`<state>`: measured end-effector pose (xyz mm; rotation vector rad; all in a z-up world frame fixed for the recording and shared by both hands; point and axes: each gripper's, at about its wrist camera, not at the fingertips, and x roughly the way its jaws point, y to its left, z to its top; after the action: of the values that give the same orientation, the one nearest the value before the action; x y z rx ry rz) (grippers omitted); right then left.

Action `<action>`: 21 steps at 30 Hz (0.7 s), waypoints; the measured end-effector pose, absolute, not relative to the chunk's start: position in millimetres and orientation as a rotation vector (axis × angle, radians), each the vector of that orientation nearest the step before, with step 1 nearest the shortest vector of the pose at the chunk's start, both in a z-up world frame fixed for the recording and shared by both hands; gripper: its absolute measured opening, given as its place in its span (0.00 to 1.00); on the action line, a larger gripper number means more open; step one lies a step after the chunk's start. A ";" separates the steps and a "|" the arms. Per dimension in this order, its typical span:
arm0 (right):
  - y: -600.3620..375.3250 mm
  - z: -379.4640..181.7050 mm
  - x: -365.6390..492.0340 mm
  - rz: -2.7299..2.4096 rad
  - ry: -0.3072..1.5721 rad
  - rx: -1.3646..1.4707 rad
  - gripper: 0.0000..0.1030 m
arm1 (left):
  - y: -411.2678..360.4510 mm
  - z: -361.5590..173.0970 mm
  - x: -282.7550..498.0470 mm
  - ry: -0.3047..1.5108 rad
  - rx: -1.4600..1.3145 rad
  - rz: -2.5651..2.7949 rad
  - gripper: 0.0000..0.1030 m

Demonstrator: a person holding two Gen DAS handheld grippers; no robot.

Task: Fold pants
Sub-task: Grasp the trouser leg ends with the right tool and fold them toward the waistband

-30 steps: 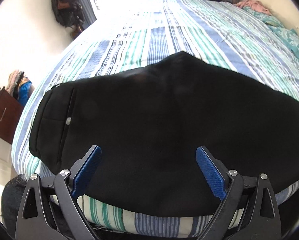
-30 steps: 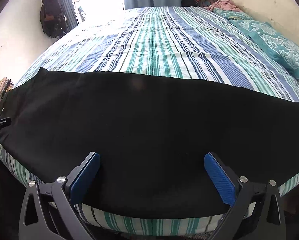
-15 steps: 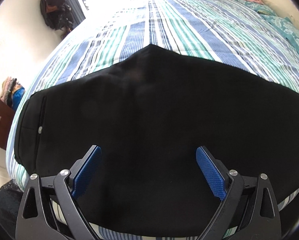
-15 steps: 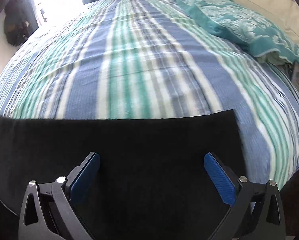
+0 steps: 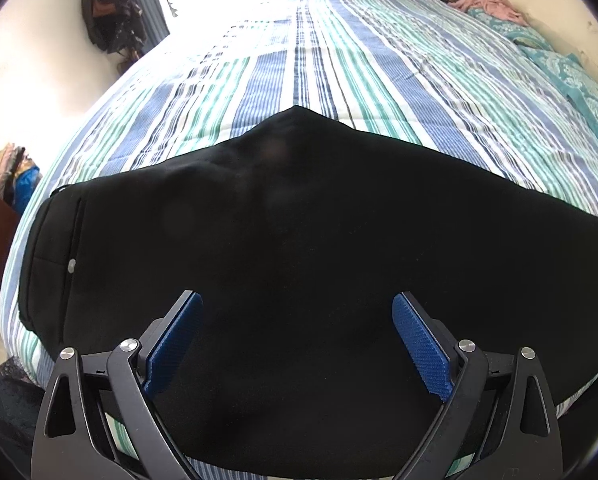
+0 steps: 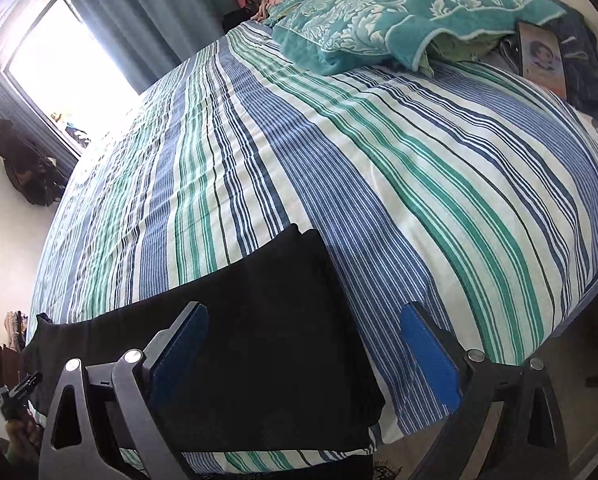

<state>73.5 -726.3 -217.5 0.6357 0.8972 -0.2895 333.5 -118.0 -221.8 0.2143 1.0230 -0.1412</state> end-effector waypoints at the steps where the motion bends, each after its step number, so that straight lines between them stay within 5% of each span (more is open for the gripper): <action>1: -730.6 -219.9 72.3 -0.266 0.895 0.662 0.93 | -117.8 -224.5 333.1 1.030 0.220 -0.138 0.94; 13: -737.6 -255.4 77.5 0.108 0.910 0.889 0.90 | -107.6 -234.8 333.7 1.054 0.204 -0.110 0.94; 16: -733.4 -264.7 81.4 0.177 0.905 0.977 0.81 | -109.6 -236.3 333.9 1.046 0.213 -0.102 0.95; 19: -727.1 -270.1 87.0 0.091 0.965 0.944 0.52 | -109.7 -236.6 333.9 1.044 0.211 -0.099 0.95; 21: -727.5 -274.2 87.5 0.051 0.998 0.976 0.16 | -108.6 -236.4 333.9 1.046 0.206 -0.101 0.95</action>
<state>87.5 -727.5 -274.2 0.9765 0.9975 0.0508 333.9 -108.6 -236.4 0.2058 1.0459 -0.1009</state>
